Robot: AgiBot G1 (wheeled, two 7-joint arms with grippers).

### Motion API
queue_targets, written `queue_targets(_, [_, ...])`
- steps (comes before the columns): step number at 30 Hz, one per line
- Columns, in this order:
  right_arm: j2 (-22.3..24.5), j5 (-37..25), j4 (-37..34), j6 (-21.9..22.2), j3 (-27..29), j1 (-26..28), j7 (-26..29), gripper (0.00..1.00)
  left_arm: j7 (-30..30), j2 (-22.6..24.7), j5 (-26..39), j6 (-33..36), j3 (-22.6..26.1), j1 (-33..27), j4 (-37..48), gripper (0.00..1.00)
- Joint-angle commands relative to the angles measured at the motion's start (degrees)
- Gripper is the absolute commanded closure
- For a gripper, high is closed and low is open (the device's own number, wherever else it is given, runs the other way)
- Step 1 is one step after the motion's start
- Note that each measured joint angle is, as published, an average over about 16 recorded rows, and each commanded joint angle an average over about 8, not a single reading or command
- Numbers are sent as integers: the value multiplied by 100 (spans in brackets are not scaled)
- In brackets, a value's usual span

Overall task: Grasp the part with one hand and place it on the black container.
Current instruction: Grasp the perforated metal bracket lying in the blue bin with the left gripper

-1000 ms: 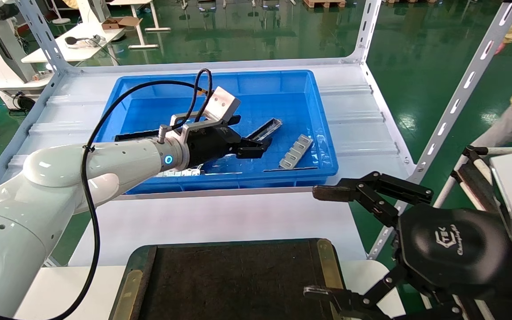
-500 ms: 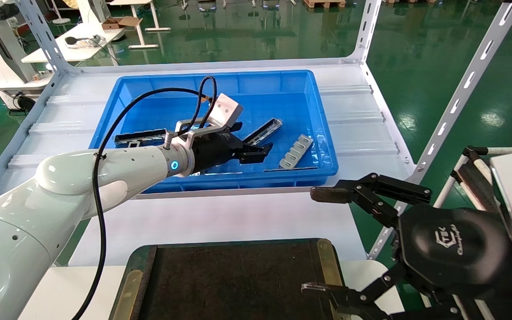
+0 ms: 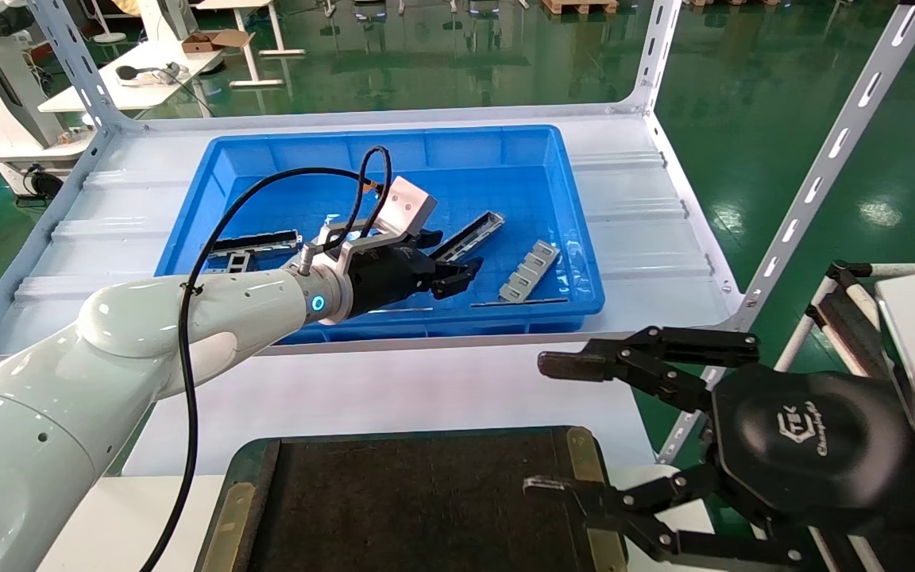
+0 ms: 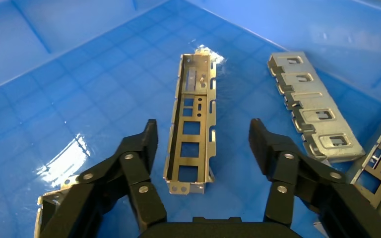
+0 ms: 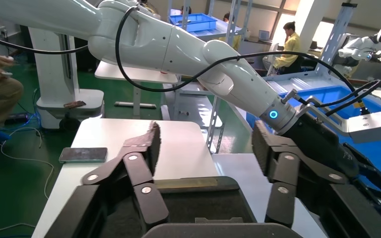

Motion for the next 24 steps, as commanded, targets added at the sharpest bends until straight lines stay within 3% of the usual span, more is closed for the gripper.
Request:
queue_targets(1, [0, 0, 0, 0, 0, 0, 0, 100, -17, -2, -66, -37, 87, 1, -7, 100])
queue_targets(14, [1, 1, 0, 1, -2, 1, -1, 100, 12, -19, -486, -120, 443, -8, -29, 100])
queue_targets(24, [1, 2, 0, 1, -4, 1, -2, 100, 370, -69, -940, 7, 405, -118, -71, 100])
